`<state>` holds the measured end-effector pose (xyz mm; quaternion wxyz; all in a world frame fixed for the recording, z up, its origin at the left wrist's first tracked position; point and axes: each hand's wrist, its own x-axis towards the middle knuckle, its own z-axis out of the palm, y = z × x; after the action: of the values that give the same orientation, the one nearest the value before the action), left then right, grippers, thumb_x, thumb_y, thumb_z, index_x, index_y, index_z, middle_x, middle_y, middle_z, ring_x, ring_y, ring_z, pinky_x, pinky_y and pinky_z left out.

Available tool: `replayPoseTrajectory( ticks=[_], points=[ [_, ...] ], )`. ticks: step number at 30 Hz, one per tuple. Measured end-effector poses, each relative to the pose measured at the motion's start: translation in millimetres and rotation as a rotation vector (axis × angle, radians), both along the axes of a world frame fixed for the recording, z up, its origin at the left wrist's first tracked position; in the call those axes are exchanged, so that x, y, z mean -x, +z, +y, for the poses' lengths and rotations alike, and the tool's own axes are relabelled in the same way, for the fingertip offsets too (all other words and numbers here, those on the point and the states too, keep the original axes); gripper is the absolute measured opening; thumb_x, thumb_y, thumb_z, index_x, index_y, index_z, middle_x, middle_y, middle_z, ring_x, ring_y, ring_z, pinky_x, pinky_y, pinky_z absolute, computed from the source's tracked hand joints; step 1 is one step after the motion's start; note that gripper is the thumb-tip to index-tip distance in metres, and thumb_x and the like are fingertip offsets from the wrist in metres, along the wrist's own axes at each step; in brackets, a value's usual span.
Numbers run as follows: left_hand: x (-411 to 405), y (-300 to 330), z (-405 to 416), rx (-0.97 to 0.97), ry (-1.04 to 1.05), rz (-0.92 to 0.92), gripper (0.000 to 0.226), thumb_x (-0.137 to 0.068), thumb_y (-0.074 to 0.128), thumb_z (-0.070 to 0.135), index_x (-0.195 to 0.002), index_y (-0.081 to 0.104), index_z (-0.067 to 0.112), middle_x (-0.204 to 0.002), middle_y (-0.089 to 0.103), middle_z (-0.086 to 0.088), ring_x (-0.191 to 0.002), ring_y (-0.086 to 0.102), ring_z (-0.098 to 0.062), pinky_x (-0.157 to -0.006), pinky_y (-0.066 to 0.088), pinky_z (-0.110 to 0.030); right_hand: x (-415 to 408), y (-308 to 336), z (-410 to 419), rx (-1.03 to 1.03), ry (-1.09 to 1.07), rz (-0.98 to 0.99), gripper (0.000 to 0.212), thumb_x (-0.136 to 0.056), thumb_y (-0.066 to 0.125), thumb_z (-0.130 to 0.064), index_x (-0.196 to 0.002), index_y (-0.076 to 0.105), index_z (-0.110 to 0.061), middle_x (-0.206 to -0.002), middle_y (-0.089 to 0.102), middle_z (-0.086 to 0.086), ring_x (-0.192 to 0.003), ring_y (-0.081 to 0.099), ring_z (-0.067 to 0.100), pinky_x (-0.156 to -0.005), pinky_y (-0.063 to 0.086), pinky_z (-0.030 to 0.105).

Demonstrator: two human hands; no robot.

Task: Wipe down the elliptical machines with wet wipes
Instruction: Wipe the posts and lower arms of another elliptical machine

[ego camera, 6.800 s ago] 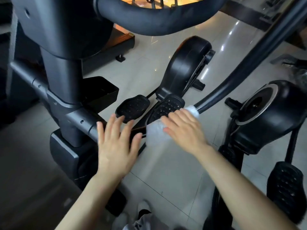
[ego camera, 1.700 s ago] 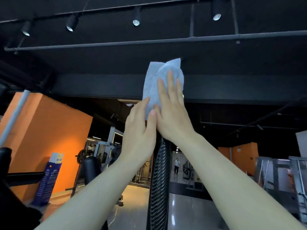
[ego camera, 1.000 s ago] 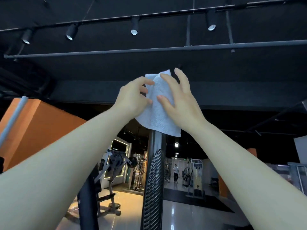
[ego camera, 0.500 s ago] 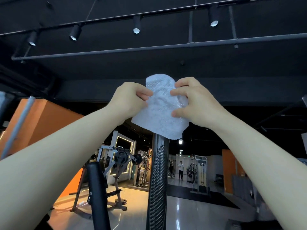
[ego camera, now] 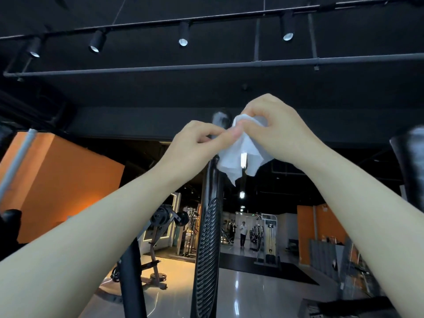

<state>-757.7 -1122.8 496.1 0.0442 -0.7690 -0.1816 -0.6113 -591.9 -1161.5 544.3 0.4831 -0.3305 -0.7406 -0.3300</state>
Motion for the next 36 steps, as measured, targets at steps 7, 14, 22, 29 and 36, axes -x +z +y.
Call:
replayPoseTrajectory(
  ticks=[7, 14, 22, 29, 36],
  points=[
    [-2, 3, -14, 0.234, -0.014, -0.101, 0.018, -0.078, 0.078, 0.033, -0.091, 0.071, 0.024, -0.096, 0.071, 0.002, -0.091, 0.067, -0.012, -0.075, 0.052, -0.032, 2, 0, -1, 0.136, -0.002, 0.126, 0.011, -0.091, 0.062, -0.029, -0.085, 0.056, -0.021, -0.091, 0.056, -0.01, -0.078, 0.051, 0.004, -0.058, 0.038, 0.022],
    [-11, 20, -12, 0.345, -0.187, -0.418, 0.006, -0.085, 0.073, 0.012, -0.084, 0.067, 0.012, -0.091, 0.069, -0.006, -0.085, 0.068, -0.021, -0.062, 0.055, -0.03, 20, -29, 20, -0.259, -0.007, 0.198, 0.013, -0.095, 0.057, -0.024, -0.089, 0.046, -0.018, -0.084, 0.051, -0.005, -0.079, 0.047, 0.017, -0.065, 0.03, 0.03],
    [-4, 29, -29, 0.458, -0.303, -0.163, 0.048, -0.101, 0.039, 0.052, -0.103, 0.073, 0.02, -0.104, 0.076, 0.001, -0.1, 0.07, -0.015, -0.092, 0.05, -0.034, 14, -32, 43, -0.162, 0.285, 0.339, 0.008, -0.089, 0.064, -0.014, -0.095, 0.067, -0.016, -0.095, 0.062, -0.003, -0.087, 0.057, 0.01, -0.069, 0.042, 0.018],
    [-10, -6, 30, 0.038, 0.399, -0.194, 0.067, -0.094, 0.058, 0.043, -0.152, 0.028, 0.028, -0.153, 0.036, 0.003, -0.141, 0.033, -0.018, -0.111, 0.032, -0.037, 24, 50, 60, -0.293, 0.036, 0.244, 0.028, -0.089, 0.042, 0.002, -0.098, 0.066, -0.007, -0.104, 0.064, 0.006, -0.098, 0.056, 0.023, -0.076, 0.038, 0.023],
    [-39, -48, 81, 0.017, 0.445, -0.184, 0.084, -0.083, 0.014, 0.069, -0.157, 0.005, 0.03, -0.163, 0.015, 0.01, -0.15, 0.009, -0.009, -0.122, 0.008, -0.05, 17, 13, 93, -0.235, 0.147, 0.118, 0.029, -0.097, 0.043, -0.009, -0.114, 0.066, -0.004, -0.097, 0.059, 0.002, -0.082, 0.05, 0.013, -0.058, 0.039, 0.008]
  ],
)
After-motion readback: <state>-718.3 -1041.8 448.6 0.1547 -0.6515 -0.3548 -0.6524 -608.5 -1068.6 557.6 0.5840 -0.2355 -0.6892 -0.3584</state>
